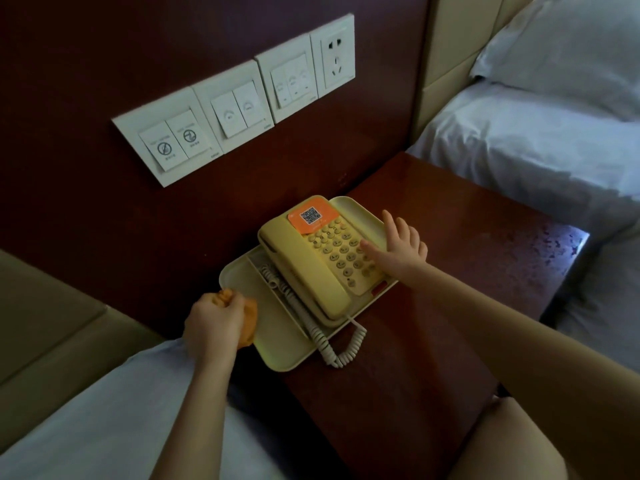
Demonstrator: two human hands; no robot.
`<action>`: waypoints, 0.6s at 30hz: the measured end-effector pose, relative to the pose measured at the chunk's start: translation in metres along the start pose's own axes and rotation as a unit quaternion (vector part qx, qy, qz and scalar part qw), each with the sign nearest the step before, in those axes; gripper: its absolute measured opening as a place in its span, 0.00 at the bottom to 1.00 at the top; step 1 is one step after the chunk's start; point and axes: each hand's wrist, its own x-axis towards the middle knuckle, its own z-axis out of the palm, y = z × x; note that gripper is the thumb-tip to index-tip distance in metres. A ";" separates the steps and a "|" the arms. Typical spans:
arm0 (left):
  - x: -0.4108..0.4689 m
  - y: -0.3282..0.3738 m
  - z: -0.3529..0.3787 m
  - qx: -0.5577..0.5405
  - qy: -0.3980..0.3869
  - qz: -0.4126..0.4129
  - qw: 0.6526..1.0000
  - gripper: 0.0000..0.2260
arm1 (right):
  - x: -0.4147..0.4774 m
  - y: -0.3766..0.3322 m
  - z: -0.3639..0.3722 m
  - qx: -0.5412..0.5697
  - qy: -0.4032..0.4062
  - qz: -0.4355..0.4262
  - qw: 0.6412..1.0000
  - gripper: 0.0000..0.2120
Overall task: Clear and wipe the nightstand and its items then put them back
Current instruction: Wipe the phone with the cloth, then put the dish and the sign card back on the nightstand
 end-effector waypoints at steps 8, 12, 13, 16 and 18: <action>-0.042 0.068 -0.013 -0.264 -0.042 0.109 0.957 0.07 | -0.080 -0.033 -0.020 0.178 0.005 -0.064 0.982 0.20; -0.087 0.097 -0.008 -0.321 -0.138 0.159 0.923 0.09 | -0.127 -0.042 -0.026 0.422 -0.208 -0.004 0.883 0.26; -0.098 0.102 -0.004 -0.327 -0.167 0.167 0.915 0.09 | -0.134 -0.039 -0.028 0.486 -0.244 0.023 0.839 0.29; -0.136 0.117 0.008 -0.324 -0.242 0.180 0.897 0.03 | -0.154 -0.022 -0.041 0.625 -0.277 0.059 0.727 0.34; -0.163 0.126 0.014 -0.334 -0.292 0.188 0.876 0.03 | -0.170 -0.002 -0.051 0.675 -0.239 0.068 0.695 0.32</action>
